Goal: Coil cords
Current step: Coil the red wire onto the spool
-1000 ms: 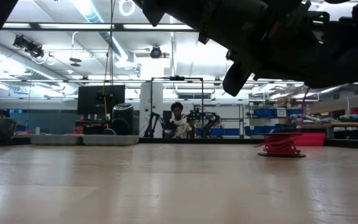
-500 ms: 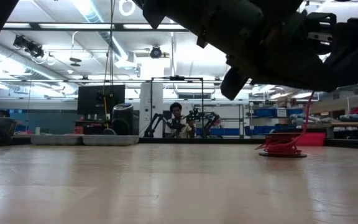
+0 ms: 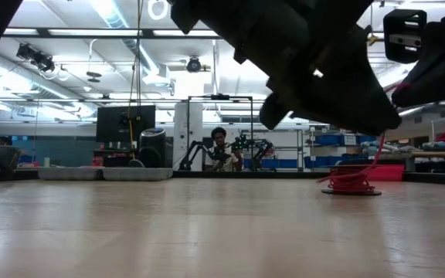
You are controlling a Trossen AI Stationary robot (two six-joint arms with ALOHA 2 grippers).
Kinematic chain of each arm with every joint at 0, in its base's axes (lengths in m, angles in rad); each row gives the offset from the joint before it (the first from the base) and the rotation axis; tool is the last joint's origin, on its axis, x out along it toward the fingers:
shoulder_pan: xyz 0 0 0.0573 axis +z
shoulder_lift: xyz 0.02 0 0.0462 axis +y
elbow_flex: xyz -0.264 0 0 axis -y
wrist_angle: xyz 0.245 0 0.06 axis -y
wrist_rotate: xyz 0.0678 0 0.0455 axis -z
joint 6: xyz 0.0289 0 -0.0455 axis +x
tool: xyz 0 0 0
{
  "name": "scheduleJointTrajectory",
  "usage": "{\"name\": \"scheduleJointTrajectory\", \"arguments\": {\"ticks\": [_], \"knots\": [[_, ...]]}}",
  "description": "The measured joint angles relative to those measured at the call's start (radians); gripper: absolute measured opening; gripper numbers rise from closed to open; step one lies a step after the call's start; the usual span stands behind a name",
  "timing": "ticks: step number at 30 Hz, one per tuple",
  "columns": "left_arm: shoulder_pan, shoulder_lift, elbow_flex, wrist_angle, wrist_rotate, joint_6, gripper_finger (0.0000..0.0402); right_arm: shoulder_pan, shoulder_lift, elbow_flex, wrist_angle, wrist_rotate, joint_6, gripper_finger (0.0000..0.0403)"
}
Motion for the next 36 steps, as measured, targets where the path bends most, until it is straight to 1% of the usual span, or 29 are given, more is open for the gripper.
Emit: {"name": "scheduleJointTrajectory", "arguments": {"ticks": [3,5,9,11,13,16,18,21,27,29,31,33,36], "knots": [[0.002,-0.018,0.0,-0.073,-0.02,-0.003,0.0121,0.0,-0.002,0.0,-0.02,0.002,0.009,0.0],[0.003,-0.039,0.0,-0.128,-0.022,-0.001,0.0135,0.001,-0.01,0.0,-0.043,0.002,0.03,0.0],[0.001,-0.073,0.001,-0.23,-0.042,0.011,0.0142,0.022,-0.042,0.0,-0.083,0.006,0.051,0.0],[0.001,-0.077,0.001,-0.237,-0.067,0.044,0.0142,0.036,-0.059,0.001,-0.111,0.006,0.077,0.0],[0.004,-0.078,0.0,-0.247,-0.087,0.102,0.0142,0.049,-0.078,0.001,-0.154,0.014,0.115,0.0],[0.007,-0.08,0.0,-0.248,-0.151,0.205,0.0142,0.062,-0.099,0.001,-0.207,0.036,0.178,0.0],[0.01,-0.08,0.0,-0.245,-0.191,0.266,0.0142,0.064,-0.101,0.001,-0.249,0.039,0.231,0.0],[0.015,-0.08,0.0,-0.23,-0.223,0.386,0.0142,0.06,-0.099,0.001,-0.299,0.038,0.319,0.0],[0.014,-0.067,0.0,-0.2,-0.407,0.644,0.0142,0.046,-0.098,0.0,-0.347,0.037,0.446,0.0],[0.01,-0.055,0.001,-0.167,-0.468,0.711,0.0142,0.038,-0.097,0.0,-0.353,0.036,0.496,0.0],[0.003,-0.043,-0.002,-0.16,-0.492,0.794,0.0142,0.03,-0.098,0.0,-0.352,0.036,0.536,0.0],[-0.007,-0.019,-0.001,-0.114,-0.504,0.874,0.0142,0.026,-0.097,0.0,-0.351,0.036,0.563,0.0],[-0.018,0.015,-0.003,-0.102,-0.531,0.962,0.0142,0.02,-0.097,0.0,-0.349,0.036,0.593,0.0]]}}
